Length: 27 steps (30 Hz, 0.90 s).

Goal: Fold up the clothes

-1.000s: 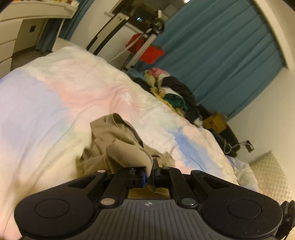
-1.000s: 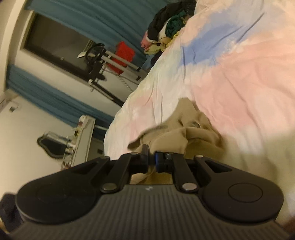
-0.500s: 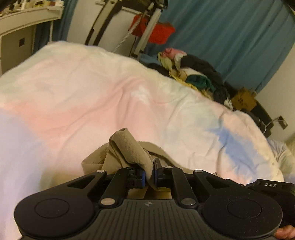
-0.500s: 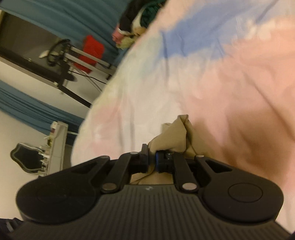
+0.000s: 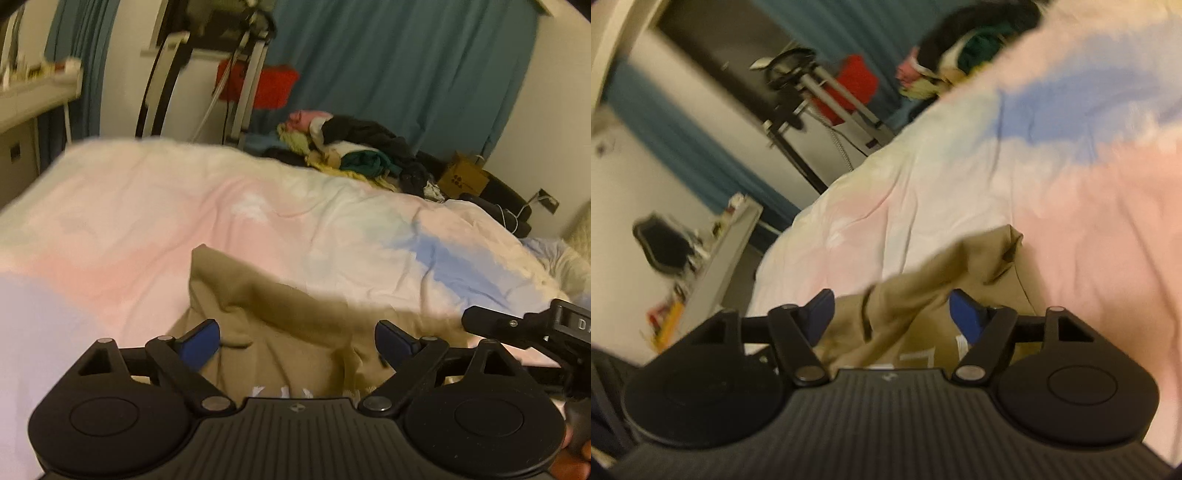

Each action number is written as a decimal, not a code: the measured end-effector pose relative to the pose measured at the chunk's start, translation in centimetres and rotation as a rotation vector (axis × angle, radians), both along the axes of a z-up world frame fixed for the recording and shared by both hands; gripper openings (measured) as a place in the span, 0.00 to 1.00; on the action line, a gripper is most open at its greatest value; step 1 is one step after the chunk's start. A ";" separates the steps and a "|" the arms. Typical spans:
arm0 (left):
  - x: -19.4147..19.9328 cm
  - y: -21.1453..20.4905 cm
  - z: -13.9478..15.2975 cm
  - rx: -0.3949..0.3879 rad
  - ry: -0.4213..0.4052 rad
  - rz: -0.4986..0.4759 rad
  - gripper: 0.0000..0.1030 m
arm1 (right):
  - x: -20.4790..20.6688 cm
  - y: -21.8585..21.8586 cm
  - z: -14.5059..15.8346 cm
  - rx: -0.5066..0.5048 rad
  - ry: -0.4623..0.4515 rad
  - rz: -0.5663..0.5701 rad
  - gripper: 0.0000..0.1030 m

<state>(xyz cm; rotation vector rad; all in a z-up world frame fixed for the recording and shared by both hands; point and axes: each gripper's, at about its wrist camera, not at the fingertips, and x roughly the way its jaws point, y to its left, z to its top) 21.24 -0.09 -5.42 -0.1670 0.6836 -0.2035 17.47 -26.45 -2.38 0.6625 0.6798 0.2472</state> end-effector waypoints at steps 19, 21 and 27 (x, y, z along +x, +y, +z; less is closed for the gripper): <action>2.3 -0.4 -5.2 0.128 0.048 -0.008 0.97 | 4.9 3.7 -5.4 -0.403 0.000 0.068 0.23; 1.3 -0.8 -5.0 0.140 0.037 -0.004 0.97 | 3.7 3.8 -5.0 -0.410 -0.003 0.071 0.23; -2.2 -1.7 -4.8 0.166 -0.017 0.095 1.00 | 0.5 3.7 -3.5 -0.432 -0.029 0.033 0.25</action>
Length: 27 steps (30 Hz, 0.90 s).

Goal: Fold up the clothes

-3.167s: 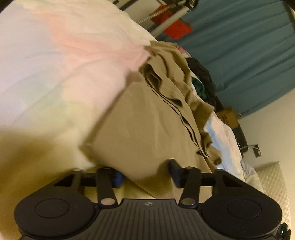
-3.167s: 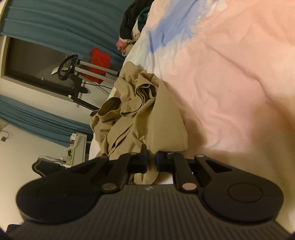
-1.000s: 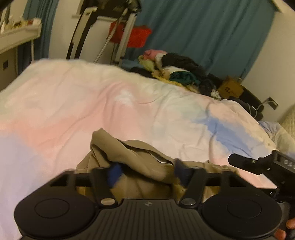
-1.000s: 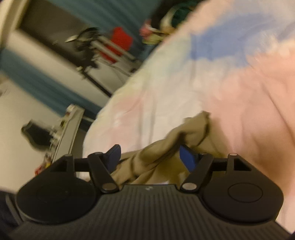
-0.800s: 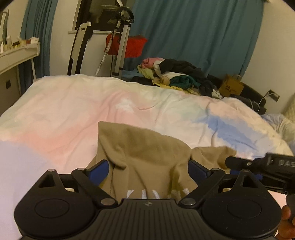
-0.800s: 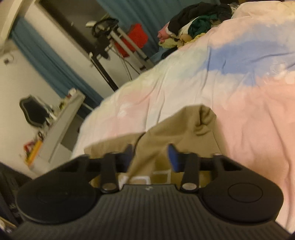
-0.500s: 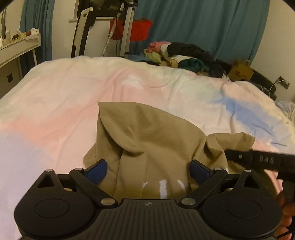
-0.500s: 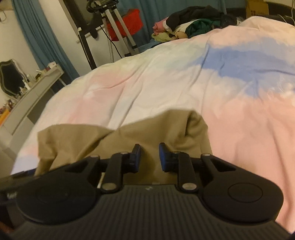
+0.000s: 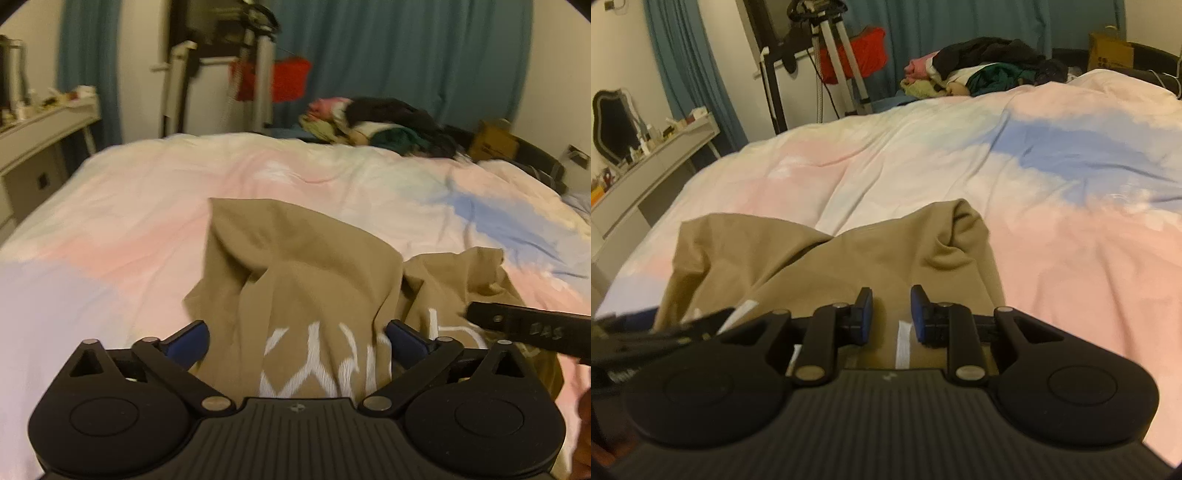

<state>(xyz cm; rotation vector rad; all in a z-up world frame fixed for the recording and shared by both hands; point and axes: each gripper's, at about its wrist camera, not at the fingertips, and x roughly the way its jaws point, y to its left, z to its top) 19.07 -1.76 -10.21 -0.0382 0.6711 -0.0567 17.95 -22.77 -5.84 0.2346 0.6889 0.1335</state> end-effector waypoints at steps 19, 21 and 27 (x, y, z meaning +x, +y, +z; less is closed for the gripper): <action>-2.0 4.1 1.5 -0.324 0.143 0.083 0.99 | -3.5 -2.2 0.8 0.262 0.062 -0.074 0.40; -3.3 4.9 2.5 -0.386 0.152 0.093 0.99 | -5.2 -3.4 0.6 0.410 0.089 -0.090 0.60; -5.7 6.9 2.3 -0.663 0.202 0.063 0.99 | -7.3 -4.9 -3.4 0.840 0.260 -0.145 0.70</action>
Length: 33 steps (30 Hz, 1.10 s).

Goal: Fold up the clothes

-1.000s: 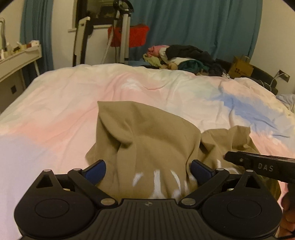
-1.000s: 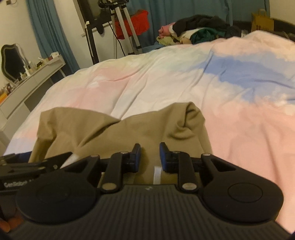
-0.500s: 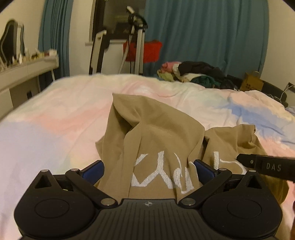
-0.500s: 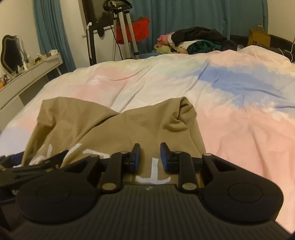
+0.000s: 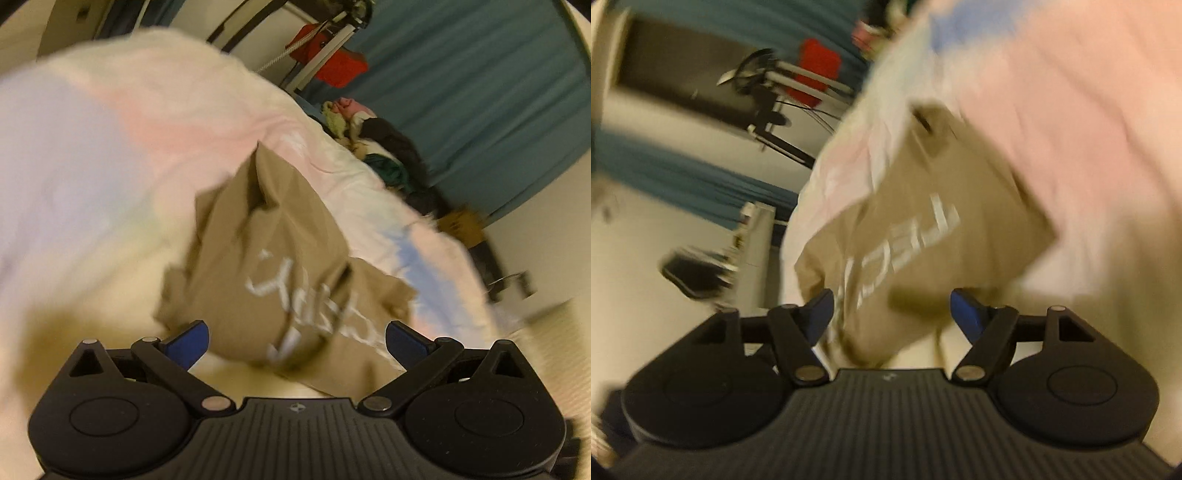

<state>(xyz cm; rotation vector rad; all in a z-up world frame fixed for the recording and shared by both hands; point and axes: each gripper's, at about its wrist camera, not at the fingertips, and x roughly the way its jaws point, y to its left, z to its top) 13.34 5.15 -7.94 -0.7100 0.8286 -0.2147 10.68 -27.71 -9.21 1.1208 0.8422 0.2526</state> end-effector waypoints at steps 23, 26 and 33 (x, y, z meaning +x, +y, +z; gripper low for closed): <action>4.2 2.1 -3.5 -0.415 0.034 0.132 0.26 | -0.1 -3.6 2.3 0.103 -0.059 -0.216 0.18; 5.9 0.1 0.3 -0.392 0.019 0.064 0.24 | -0.1 -5.8 4.3 0.140 -0.064 -0.262 0.18; 16.4 -10.2 7.8 -0.347 0.055 -0.082 0.23 | 4.3 -14.7 10.7 0.085 -0.109 -0.402 0.18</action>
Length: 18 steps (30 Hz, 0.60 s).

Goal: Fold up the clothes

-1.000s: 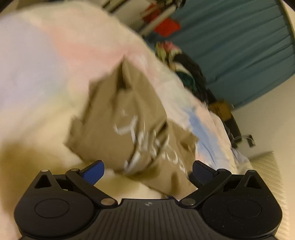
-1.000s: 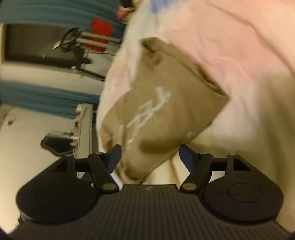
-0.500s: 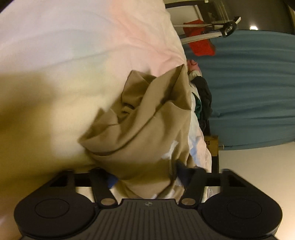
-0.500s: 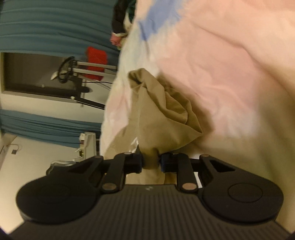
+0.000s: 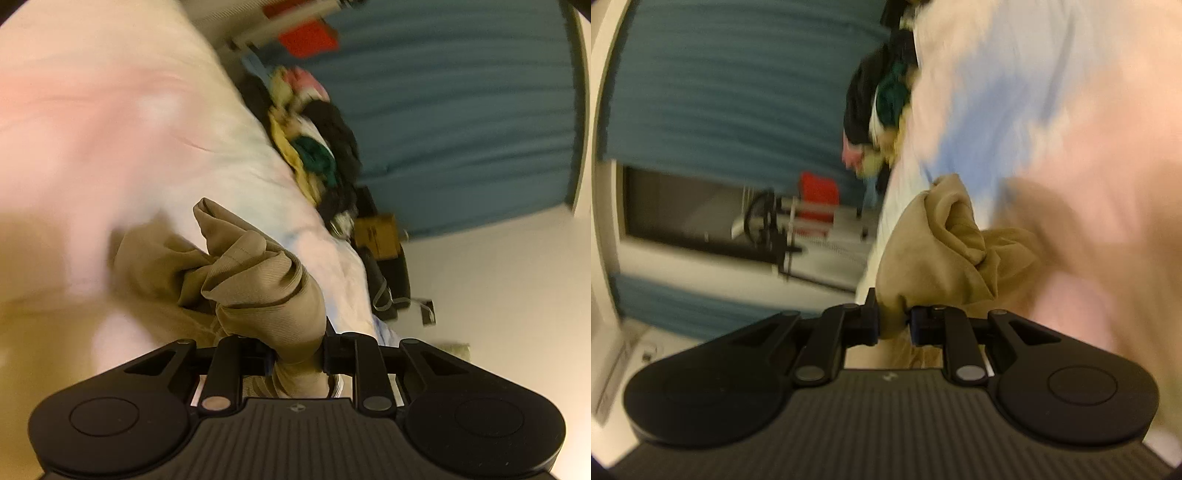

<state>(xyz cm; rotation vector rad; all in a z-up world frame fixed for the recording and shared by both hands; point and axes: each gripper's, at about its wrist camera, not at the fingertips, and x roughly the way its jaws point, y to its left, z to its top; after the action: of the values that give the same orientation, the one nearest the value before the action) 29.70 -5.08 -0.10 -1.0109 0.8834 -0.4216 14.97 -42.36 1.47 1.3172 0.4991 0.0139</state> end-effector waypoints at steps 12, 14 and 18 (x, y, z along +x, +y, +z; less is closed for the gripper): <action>16.0 -22.7 5.2 0.100 -0.240 -0.201 0.24 | 11.9 -14.1 7.4 -0.398 -0.149 -0.187 0.18; 16.4 -24.8 2.9 0.161 -0.253 -0.225 0.24 | 12.1 -14.7 4.5 -0.428 -0.113 -0.194 0.18; 14.9 -25.3 -5.3 0.276 -0.179 -0.292 0.24 | 11.6 -14.5 -4.0 -0.402 0.035 -0.156 0.18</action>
<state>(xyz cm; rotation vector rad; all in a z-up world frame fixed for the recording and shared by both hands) 44.65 -30.39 -5.35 -0.5828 0.9014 -0.6082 26.59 -56.87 -2.55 0.9593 0.4028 -0.2285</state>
